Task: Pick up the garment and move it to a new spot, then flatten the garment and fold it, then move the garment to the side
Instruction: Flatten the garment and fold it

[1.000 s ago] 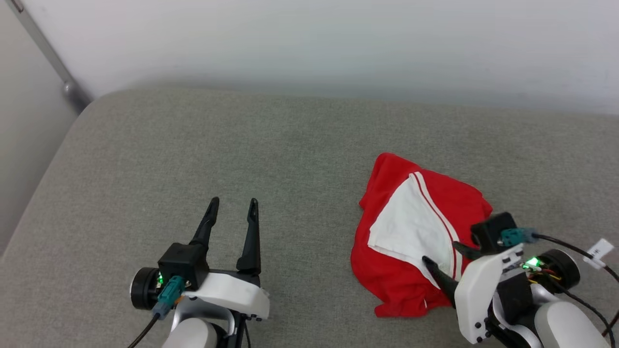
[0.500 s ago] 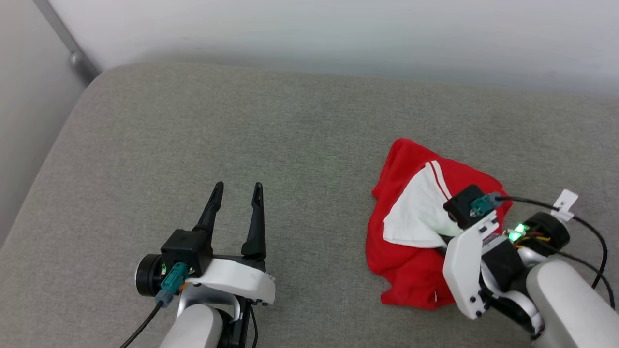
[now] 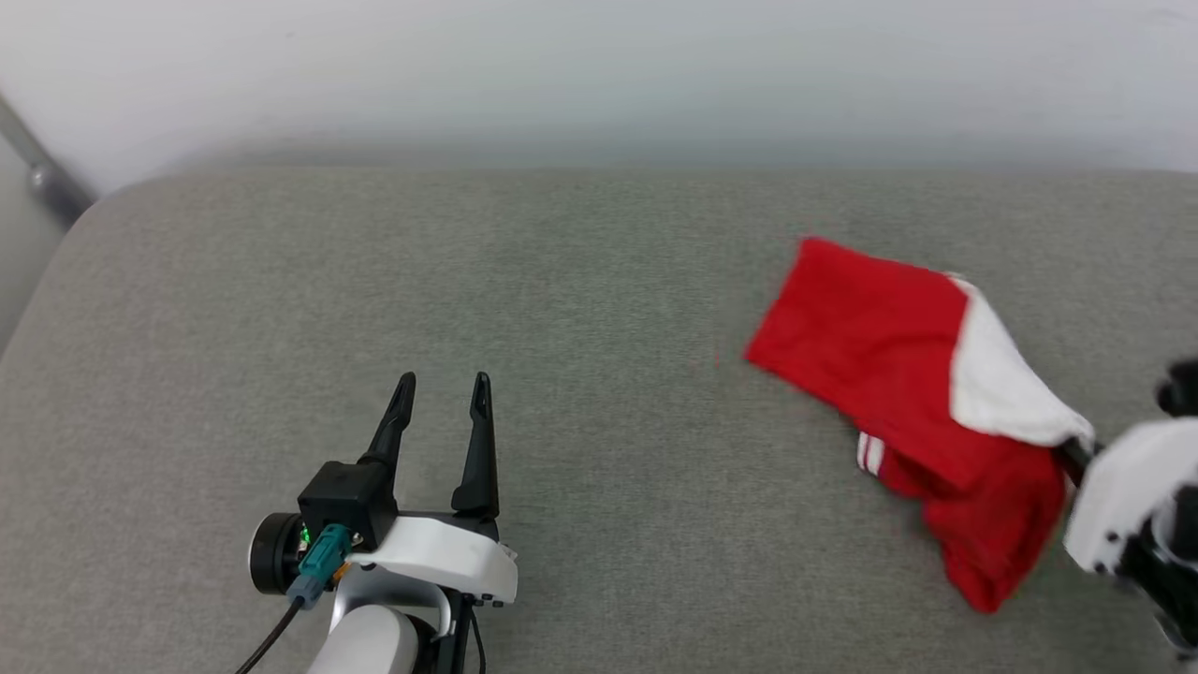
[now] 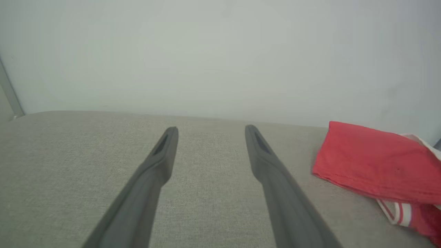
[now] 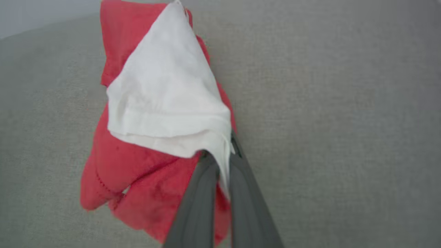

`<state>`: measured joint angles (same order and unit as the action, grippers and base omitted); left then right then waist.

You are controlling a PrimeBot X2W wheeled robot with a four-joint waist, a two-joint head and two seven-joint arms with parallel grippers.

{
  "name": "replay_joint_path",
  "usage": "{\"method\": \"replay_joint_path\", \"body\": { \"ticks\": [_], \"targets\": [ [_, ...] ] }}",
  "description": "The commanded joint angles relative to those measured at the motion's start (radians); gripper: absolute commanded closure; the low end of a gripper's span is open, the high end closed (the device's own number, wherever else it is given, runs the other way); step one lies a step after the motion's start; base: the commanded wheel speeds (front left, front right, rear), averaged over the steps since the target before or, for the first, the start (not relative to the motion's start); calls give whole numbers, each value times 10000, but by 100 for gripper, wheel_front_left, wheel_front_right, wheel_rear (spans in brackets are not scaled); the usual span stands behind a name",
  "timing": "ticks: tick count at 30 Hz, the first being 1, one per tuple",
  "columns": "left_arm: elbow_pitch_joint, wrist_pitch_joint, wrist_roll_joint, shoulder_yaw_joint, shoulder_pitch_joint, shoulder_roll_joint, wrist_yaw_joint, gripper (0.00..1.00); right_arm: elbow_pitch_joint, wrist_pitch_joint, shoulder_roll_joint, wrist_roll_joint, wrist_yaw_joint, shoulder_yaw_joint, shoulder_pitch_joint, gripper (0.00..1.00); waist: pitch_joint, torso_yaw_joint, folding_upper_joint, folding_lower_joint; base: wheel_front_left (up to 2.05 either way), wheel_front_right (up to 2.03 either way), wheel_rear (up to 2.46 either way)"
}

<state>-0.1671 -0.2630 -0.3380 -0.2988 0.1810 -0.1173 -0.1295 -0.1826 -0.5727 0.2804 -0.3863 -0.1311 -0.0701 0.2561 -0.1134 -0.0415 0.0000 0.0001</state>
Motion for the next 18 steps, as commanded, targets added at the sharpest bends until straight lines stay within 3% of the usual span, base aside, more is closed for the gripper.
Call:
{"method": "replay_joint_path", "body": {
  "ticks": [1, 3, 4, 5, 7, 8, 12, 18],
  "targets": [
    [-23, -25, 34, -15, -73, -13, 40, 0, -128, 38, -150, 18, 7, -390, -282, 100, 35, 175, 0, -1, 0, 0, 0],
    [-89, -24, 79, 12, -55, -43, 38, 0, -551, 252, -747, 30, 7, -1800, -982, 100, 33, 357, 0, -1, 0, 0, 0],
    [-110, -24, 59, 16, -65, -43, 54, 0, -679, 357, -945, 6, 5, -2187, -1178, 91, 37, 407, 0, -1, 0, 0, 0],
    [-115, -24, 66, 29, -79, -53, 43, 0, -802, 477, -1099, 56, 5, -2526, -1358, 74, 43, 451, 0, -1, 0, 0, 0],
    [-112, -24, 83, 37, -107, -60, 7, 0, -1050, 659, -1411, 117, 5, -3000, -1664, 57, 48, 532, 0, -1, 0, 0, 0],
    [-128, -24, 75, 44, -151, -80, 3, 0, -1123, 795, -1510, 169, 5, -3136, -1763, 0, 76, 568, 0, -1, 0, 0, 0],
    [-127, -25, 32, 79, -200, -127, -18, 0, -1151, 1406, -1761, 291, 5, -3314, -2002, 0, 111, 653, 0, -1, 0, 0, 0],
    [-154, -6, -45, 125, -448, -233, -92, 0, -408, 3855, -1972, 813, 5, -3366, -2355, 0, 400, 777, 0, -1, 0, 0, 0]
  ]
}}
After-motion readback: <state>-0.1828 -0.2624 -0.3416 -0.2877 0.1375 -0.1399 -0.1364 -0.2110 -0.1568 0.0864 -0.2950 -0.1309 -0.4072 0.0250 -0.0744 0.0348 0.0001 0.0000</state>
